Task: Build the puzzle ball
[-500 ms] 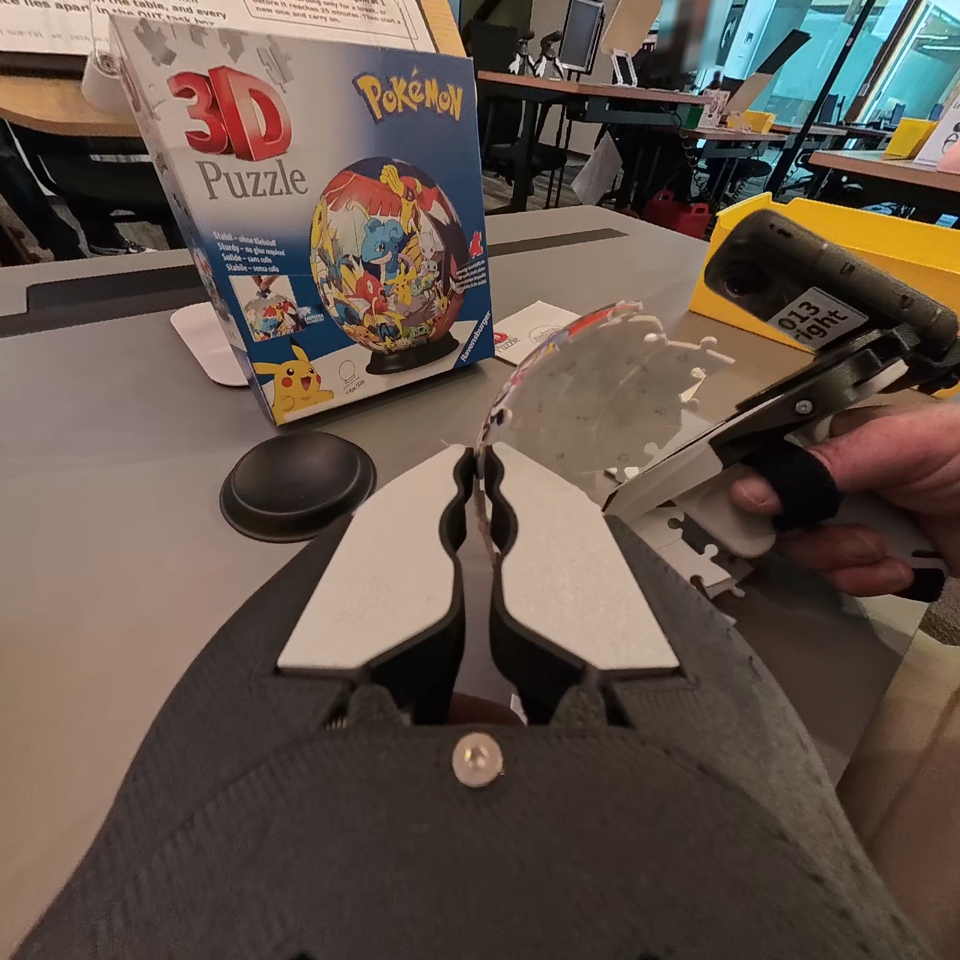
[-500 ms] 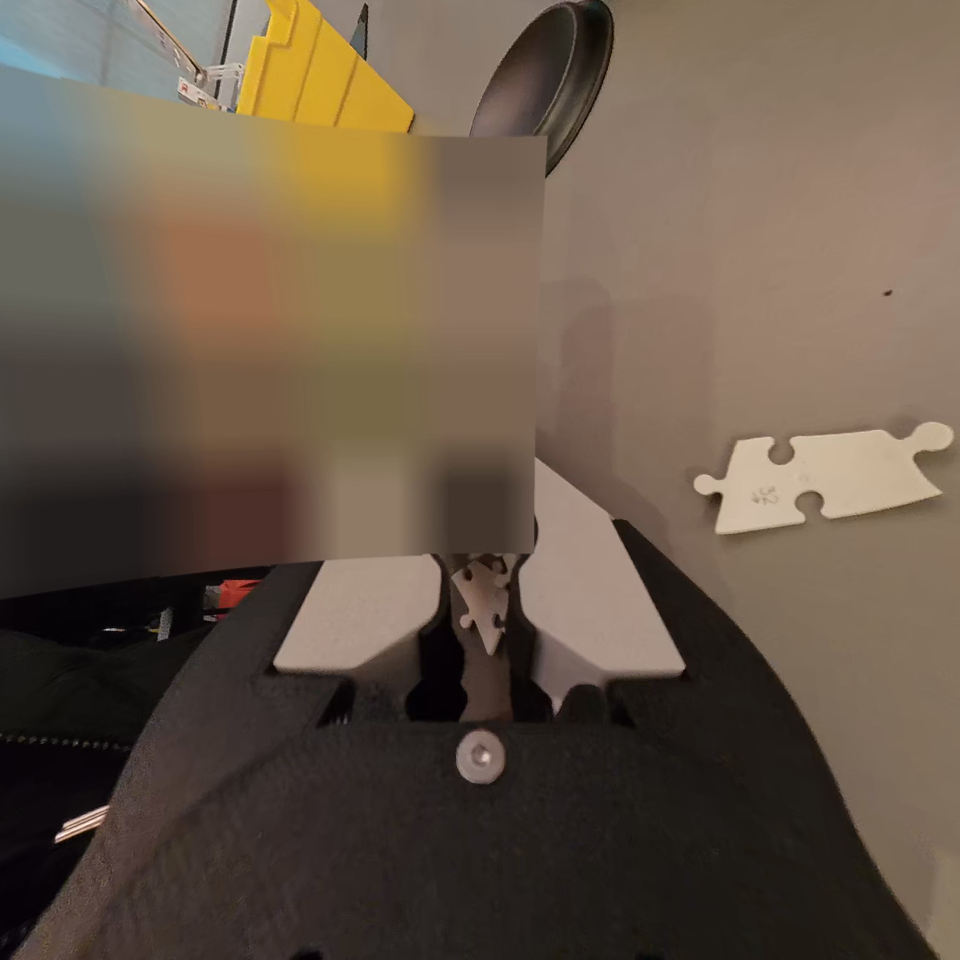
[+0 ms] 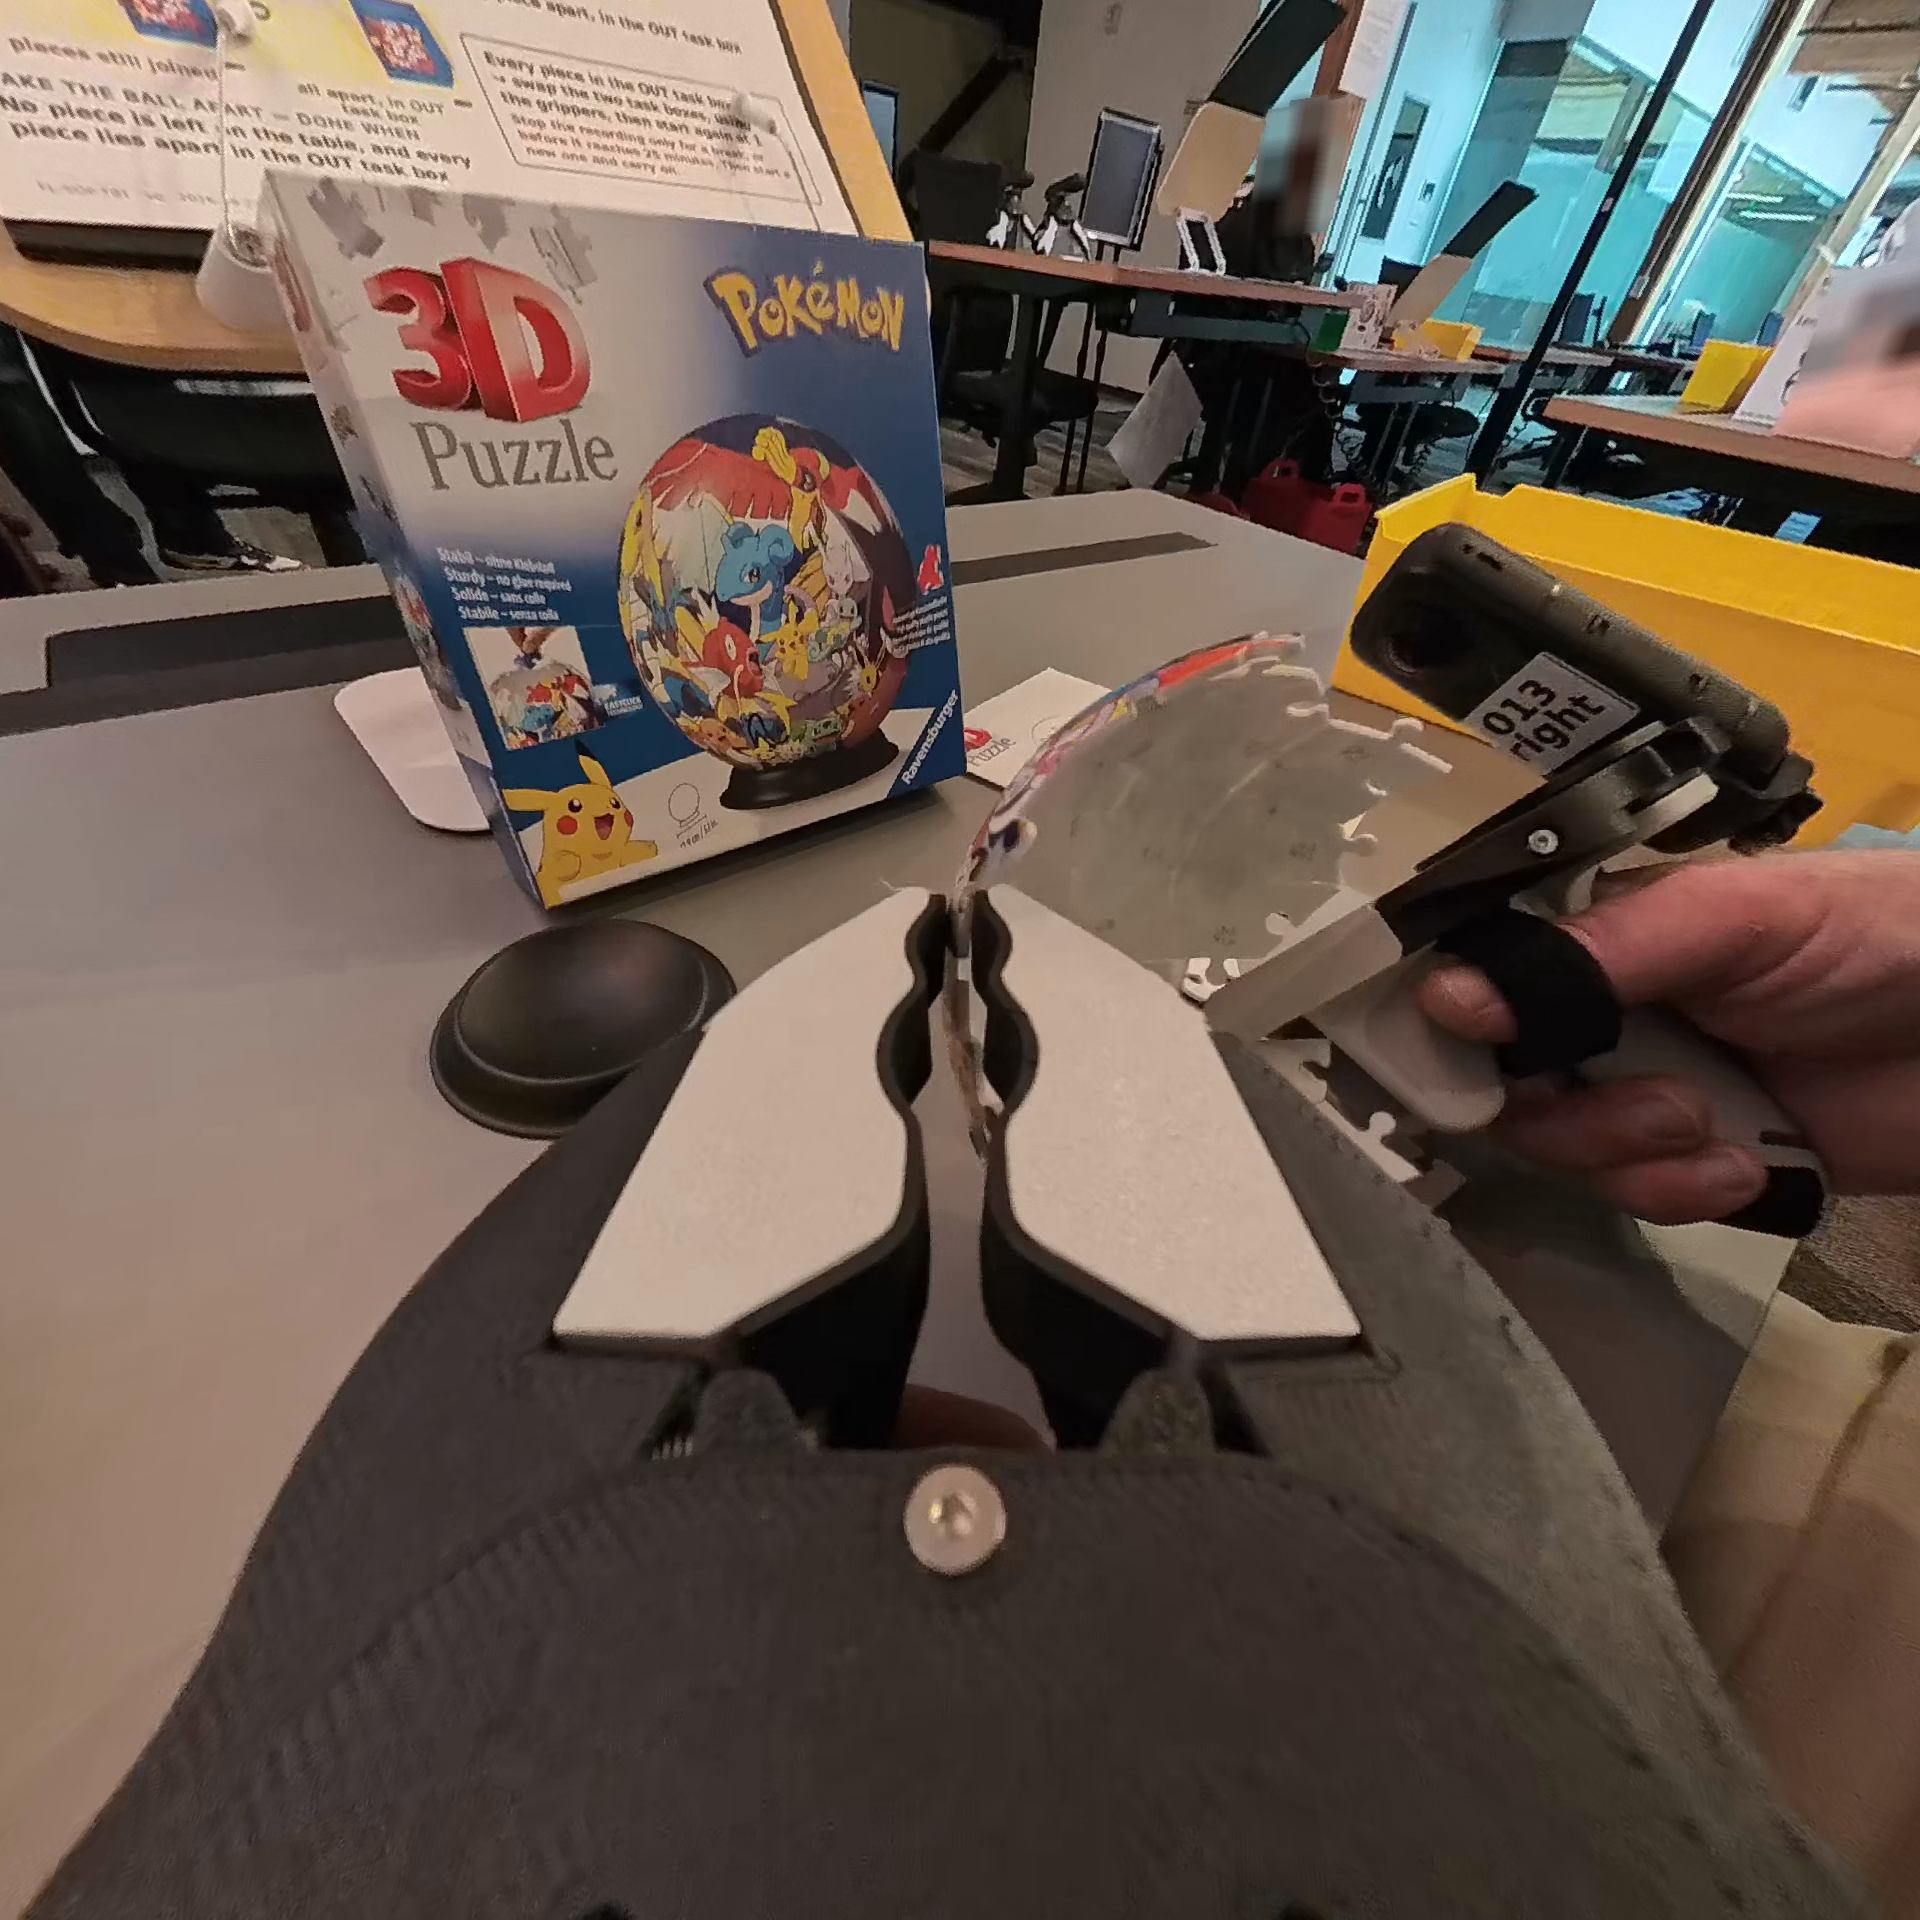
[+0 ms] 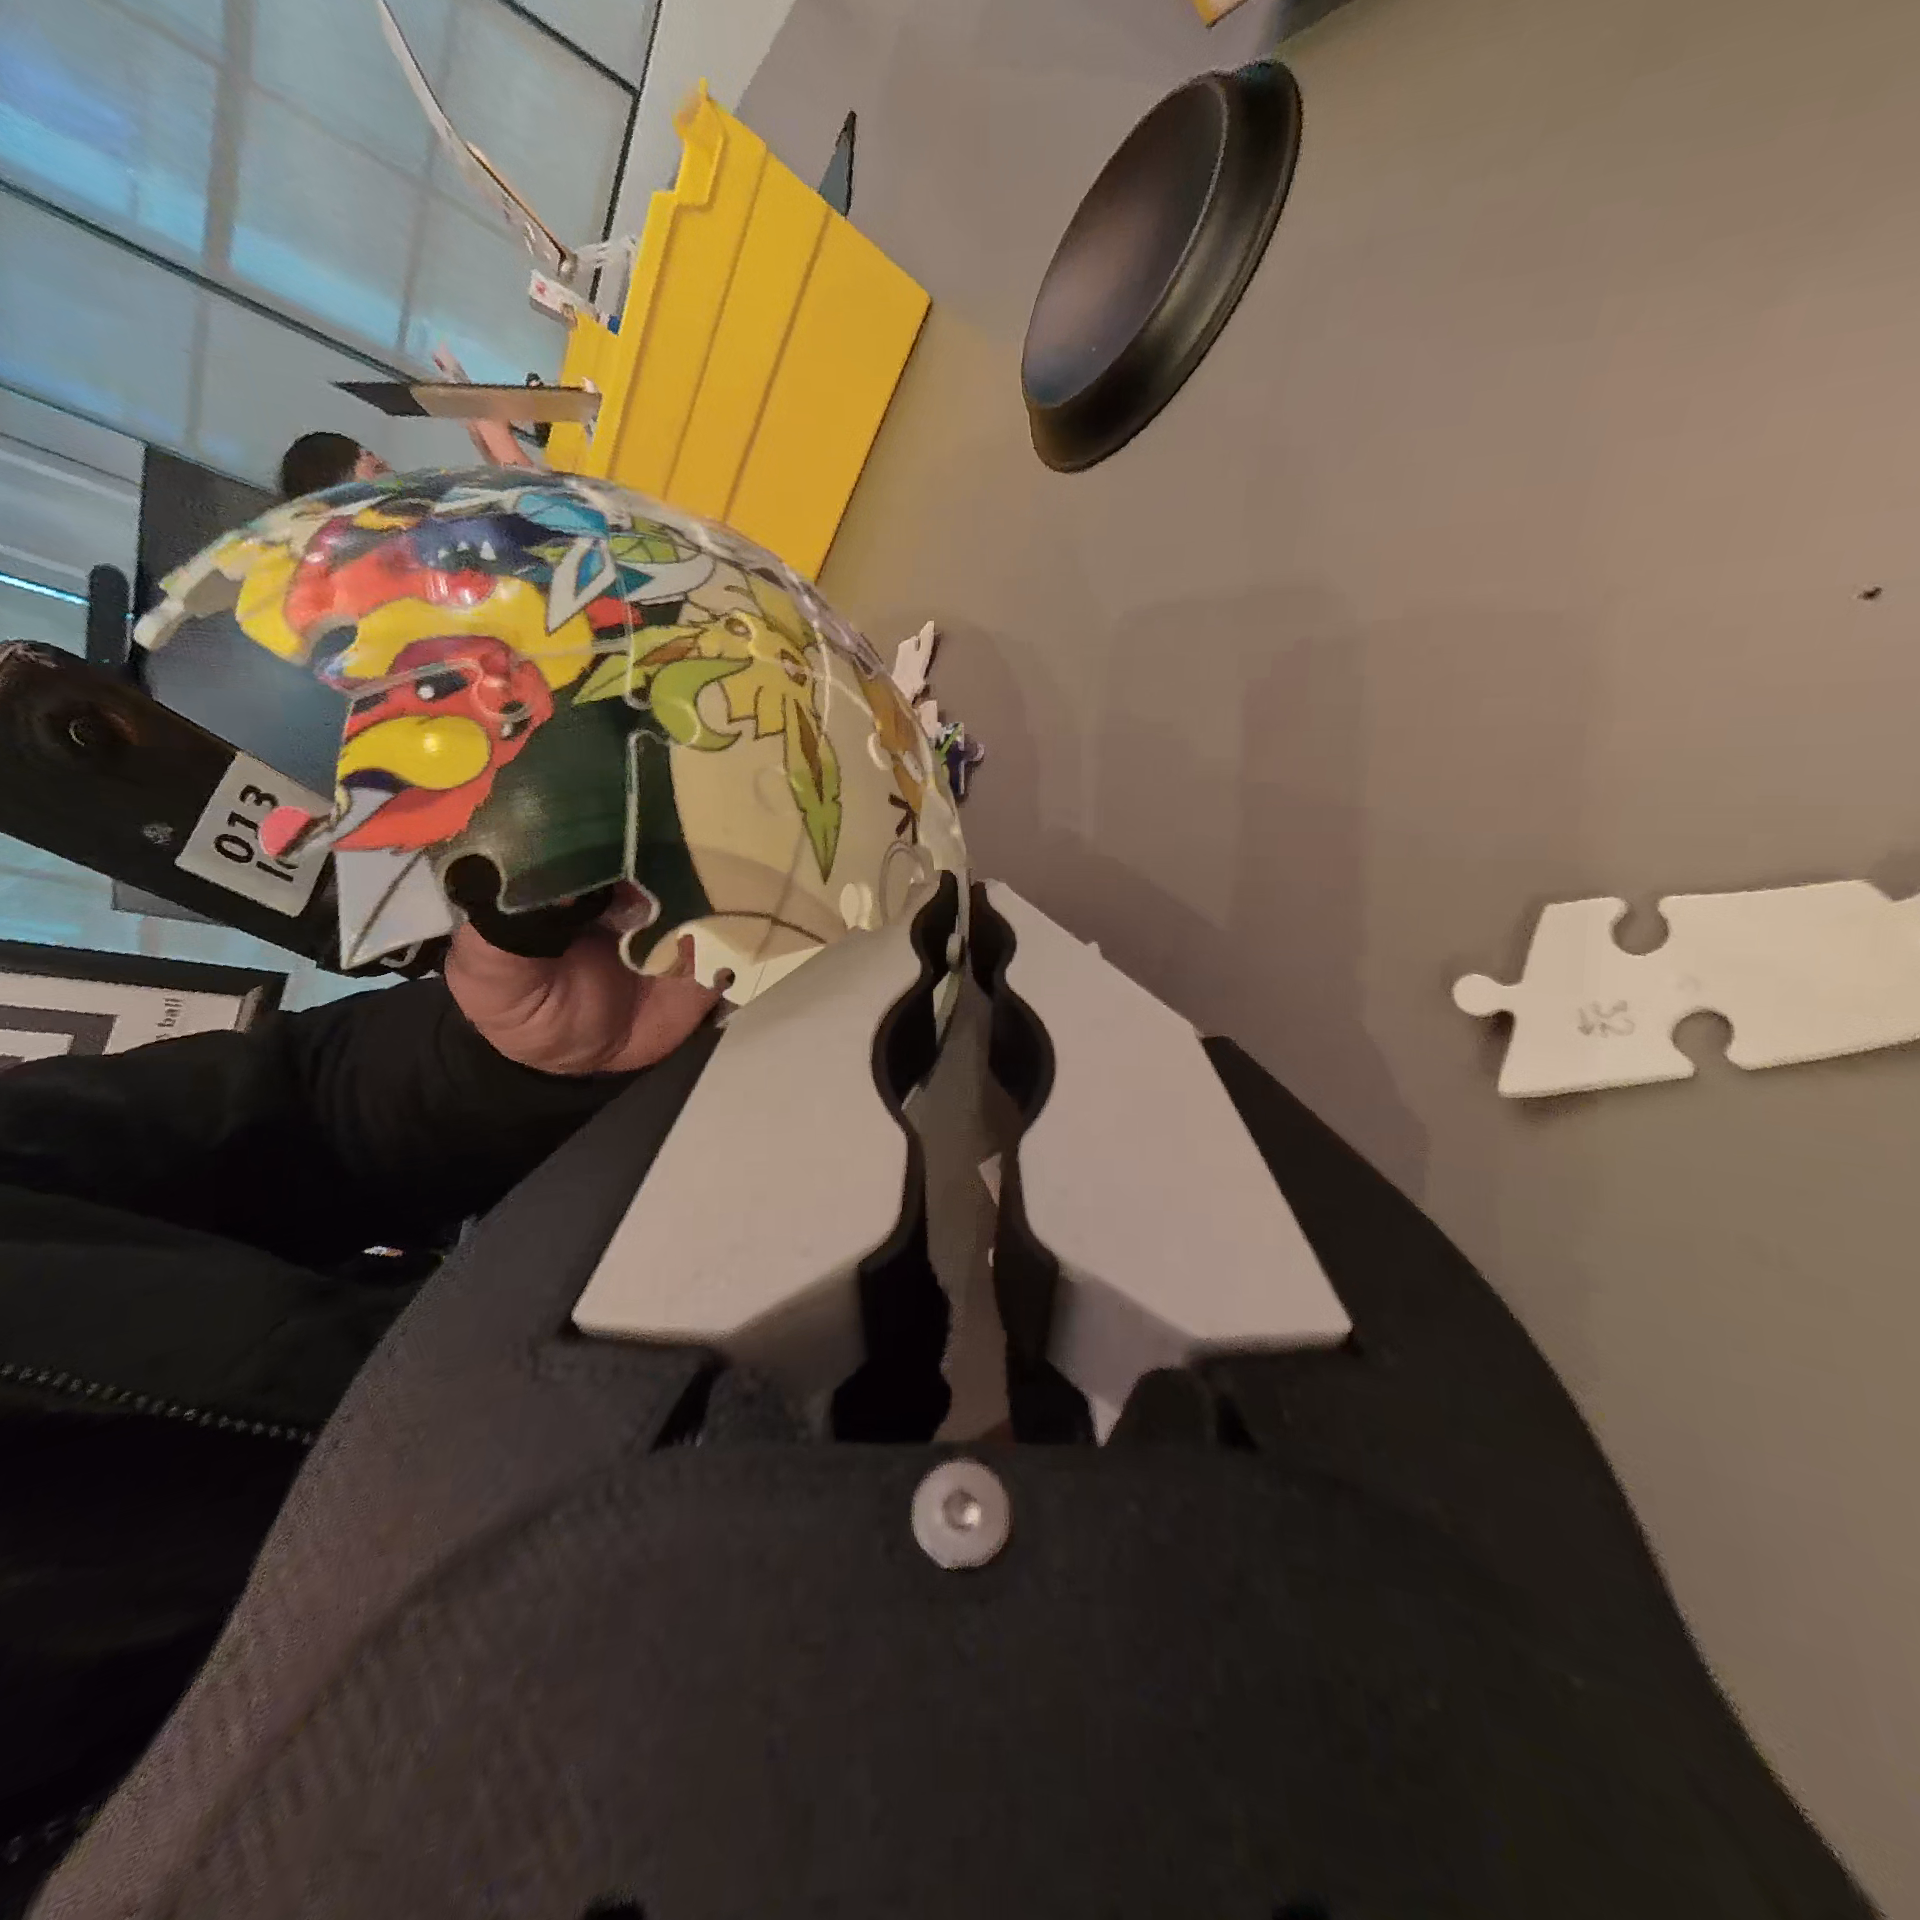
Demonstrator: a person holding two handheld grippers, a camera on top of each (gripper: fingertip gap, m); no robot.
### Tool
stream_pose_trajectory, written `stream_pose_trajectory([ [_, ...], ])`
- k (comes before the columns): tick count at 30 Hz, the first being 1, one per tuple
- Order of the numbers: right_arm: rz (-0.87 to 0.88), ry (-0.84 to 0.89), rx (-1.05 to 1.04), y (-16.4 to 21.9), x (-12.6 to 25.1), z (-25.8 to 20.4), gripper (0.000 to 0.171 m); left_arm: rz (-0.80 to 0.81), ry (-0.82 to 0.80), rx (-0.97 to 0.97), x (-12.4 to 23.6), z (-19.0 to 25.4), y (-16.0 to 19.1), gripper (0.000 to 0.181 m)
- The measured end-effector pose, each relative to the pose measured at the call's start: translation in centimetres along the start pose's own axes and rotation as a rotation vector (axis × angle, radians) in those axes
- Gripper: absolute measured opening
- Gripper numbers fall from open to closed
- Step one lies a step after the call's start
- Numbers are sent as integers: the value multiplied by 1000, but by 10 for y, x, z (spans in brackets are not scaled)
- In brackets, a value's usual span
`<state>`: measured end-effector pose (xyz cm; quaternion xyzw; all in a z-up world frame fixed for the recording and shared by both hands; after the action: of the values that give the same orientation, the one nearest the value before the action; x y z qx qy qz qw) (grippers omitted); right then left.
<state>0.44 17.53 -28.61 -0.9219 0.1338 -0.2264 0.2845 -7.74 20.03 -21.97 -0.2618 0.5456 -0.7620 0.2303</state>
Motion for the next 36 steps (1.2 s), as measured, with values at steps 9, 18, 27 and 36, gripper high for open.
stream_pose_trajectory([
  [9, -24, -30, 37, 2, 3, -6, 14, 19, 1, 24, 2, -1, -7, 4],
  [18, -19, -63, 22, 5, 6, -9, 17, 21, -8, 5, 2, 0, -8, 4],
  [27, -25, -22, 38, 4, 6, -6, 0, 16, 15, -4, 1, 9, -6, 5],
  [36, -27, -27, -46, 6, 0, 0, 0, 18, 63, 27, 0, 7, -2, 6],
])
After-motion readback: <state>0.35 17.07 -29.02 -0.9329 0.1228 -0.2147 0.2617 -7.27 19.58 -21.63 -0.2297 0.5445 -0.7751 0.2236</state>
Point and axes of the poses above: each gripper's, where its closed fingertips meet, x back along the fingers, y out of its underside, z = x × y across the jaws, the point moved 2 cm from there along x, back along the fingers, and after that the axes turned 10 degrees about x, right-handed, at the moved point
